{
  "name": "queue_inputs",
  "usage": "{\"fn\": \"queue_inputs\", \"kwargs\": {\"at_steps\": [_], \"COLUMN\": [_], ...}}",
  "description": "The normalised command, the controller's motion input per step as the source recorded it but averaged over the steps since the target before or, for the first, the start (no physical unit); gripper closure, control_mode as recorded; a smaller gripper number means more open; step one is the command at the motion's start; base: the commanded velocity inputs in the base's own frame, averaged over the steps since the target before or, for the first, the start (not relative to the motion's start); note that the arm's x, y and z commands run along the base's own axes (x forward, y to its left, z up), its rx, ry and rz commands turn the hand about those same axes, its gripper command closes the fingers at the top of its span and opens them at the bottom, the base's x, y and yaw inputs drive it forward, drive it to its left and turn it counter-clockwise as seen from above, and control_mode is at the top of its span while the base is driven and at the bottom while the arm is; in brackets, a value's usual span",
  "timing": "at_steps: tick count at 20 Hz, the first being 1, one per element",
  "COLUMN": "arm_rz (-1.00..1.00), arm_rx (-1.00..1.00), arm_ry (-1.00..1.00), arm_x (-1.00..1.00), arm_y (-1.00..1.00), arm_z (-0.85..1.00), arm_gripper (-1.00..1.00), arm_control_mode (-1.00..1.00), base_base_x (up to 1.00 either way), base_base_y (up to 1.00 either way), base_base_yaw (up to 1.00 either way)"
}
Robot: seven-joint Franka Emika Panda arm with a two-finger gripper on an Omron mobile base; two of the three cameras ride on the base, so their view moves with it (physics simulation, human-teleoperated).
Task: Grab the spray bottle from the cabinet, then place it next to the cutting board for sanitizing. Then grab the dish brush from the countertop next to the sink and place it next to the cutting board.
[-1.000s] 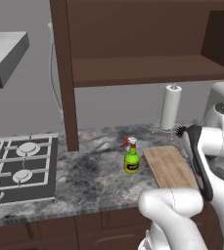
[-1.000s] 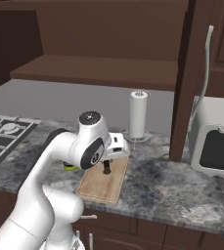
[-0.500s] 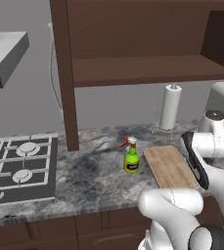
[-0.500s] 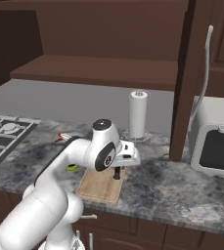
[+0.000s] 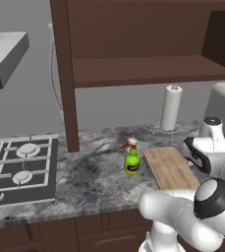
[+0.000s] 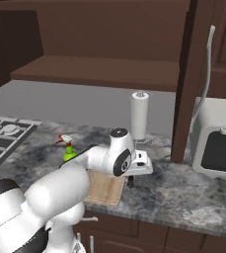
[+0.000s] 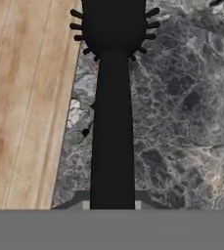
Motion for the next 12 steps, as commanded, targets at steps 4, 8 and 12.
{"fn": "queue_inputs", "kwargs": {"at_steps": [4, 8, 12], "arm_rz": [0.0, 0.0, 0.0], "arm_rx": [0.0, 0.0, 0.0], "arm_ry": [0.1, 0.14, 0.17], "arm_x": [0.04, 0.0, 0.0], "arm_y": [-0.4, -0.13, 0.0], "arm_z": [-0.35, -0.34, -0.43], "arm_gripper": [1.0, 1.0, 1.0], "arm_control_mode": [-1.0, -1.0, -1.0], "base_base_x": [0.0, 0.0, 0.0], "base_base_y": [0.0, 0.0, 0.0], "base_base_yaw": [0.0, 0.0, 0.0]}}
